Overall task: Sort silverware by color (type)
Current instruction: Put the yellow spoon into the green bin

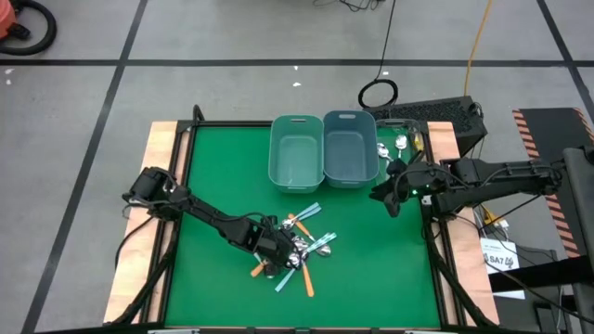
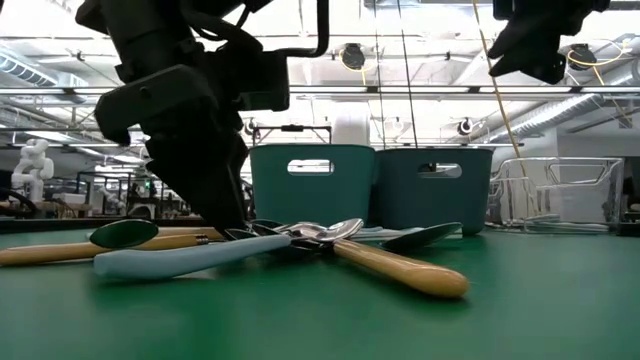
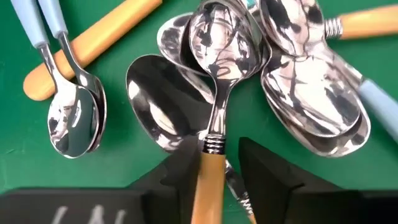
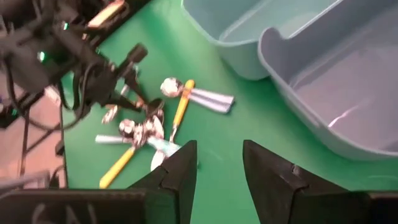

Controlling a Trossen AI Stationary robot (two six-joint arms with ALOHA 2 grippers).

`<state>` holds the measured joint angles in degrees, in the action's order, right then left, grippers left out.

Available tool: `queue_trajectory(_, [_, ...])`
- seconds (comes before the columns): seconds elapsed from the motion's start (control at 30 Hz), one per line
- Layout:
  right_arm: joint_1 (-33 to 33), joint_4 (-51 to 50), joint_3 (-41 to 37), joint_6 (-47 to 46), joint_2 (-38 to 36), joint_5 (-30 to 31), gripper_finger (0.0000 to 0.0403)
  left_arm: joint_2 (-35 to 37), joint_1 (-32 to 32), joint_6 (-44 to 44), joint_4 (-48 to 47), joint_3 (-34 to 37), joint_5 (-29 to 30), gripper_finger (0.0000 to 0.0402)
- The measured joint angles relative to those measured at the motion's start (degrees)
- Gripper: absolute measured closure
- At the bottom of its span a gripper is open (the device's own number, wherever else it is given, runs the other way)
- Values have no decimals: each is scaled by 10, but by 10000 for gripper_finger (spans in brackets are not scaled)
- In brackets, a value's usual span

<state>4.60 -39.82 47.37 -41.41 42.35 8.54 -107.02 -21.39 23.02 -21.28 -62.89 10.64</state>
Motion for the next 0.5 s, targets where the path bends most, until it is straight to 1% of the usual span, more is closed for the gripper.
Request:
queue_trajectory(0.1, [0,12,0,-20,0,17,277,0,0,-21,-10,0,-6,311])
queue_trajectory(0.27, [0,37,0,-49,0,21,277,2,0,-48,-27,-1,-31,344])
queue_trajectory(0.5, [0,54,0,-88,0,21,277,11,3,-90,-62,-1,-47,346])
